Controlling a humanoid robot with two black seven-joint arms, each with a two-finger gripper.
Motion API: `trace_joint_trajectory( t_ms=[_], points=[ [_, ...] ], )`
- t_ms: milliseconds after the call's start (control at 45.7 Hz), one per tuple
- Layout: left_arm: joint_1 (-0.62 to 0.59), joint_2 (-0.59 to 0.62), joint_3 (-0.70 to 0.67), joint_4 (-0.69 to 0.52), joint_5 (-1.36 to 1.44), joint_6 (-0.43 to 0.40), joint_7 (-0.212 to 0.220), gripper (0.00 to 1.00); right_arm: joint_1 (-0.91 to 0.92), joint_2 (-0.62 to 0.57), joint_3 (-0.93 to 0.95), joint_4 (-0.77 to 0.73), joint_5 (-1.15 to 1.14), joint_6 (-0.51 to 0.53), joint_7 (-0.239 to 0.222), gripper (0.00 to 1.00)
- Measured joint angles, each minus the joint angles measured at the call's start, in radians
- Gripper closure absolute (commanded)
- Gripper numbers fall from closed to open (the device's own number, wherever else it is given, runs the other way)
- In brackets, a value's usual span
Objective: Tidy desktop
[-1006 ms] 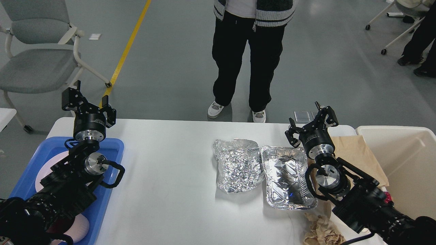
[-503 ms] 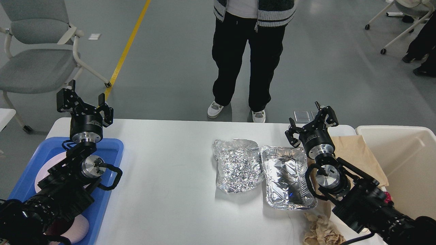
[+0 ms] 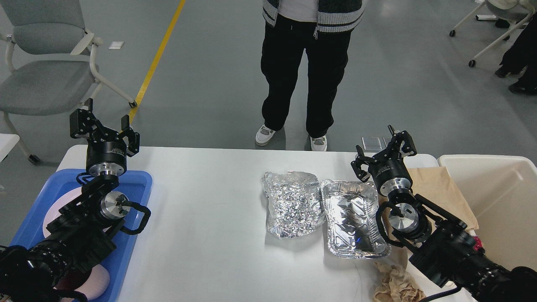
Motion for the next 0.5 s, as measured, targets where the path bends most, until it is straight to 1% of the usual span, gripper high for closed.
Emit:
trace_joint_trajectory(
  t_ms=[153,306,416,503],
  points=[
    [0.000,0.000,0.000,0.000,0.000,0.000,0.000,0.04,0.000,0.000,0.001,-0.002,0.000,-0.001,0.000,0.00],
    [0.001,0.000,0.000,0.001,0.000,0.000,0.000,0.04,0.009,0.006,0.007,-0.012,0.002,-0.023,-0.011,0.00],
    [0.001,0.000,0.000,0.001,0.000,0.001,0.000,0.04,0.047,-0.061,0.014,-0.015,0.003,-0.044,-0.012,0.00],
    [0.001,0.000,0.000,0.001,0.000,0.001,0.000,0.04,0.123,-0.126,-0.008,-0.022,0.003,-0.054,-0.012,0.00]
  ],
)
